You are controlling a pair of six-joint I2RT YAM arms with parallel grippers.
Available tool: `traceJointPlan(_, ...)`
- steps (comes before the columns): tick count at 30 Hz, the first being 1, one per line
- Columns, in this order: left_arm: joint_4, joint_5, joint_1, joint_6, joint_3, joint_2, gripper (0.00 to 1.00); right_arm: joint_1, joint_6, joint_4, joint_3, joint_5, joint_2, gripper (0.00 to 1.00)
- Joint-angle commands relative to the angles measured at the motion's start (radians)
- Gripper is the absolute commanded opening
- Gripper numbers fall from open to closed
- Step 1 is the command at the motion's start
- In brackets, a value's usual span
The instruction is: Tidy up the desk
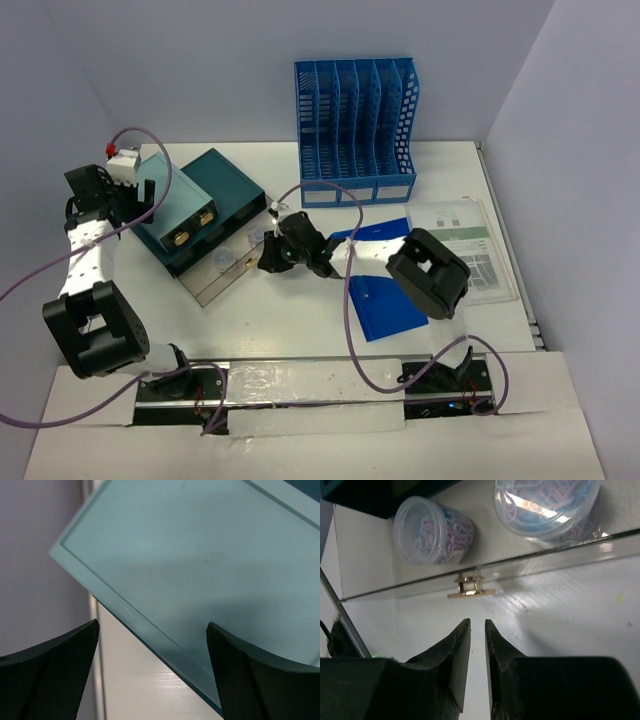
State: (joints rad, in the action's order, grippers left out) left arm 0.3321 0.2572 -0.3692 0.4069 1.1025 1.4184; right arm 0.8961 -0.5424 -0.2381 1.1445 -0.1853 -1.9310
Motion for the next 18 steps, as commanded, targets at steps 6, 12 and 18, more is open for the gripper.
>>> traceJointPlan(6, -0.174, -0.081, 0.015, 0.001, -0.065, 0.061, 0.94, -0.032, -0.116, -0.162, 0.22, -0.074, -0.203, 0.2)
traceJointPlan(12, -0.218, -0.081, 0.033, 0.016, -0.128, 0.108, 0.93, -0.033, -0.167, -0.272, 0.306, -0.045, -0.282, 0.2)
traceJointPlan(18, -0.23, -0.062, 0.036, 0.019, -0.158, 0.119, 0.91, -0.04, -0.217, -0.259, 0.529, -0.042, -0.432, 0.24)
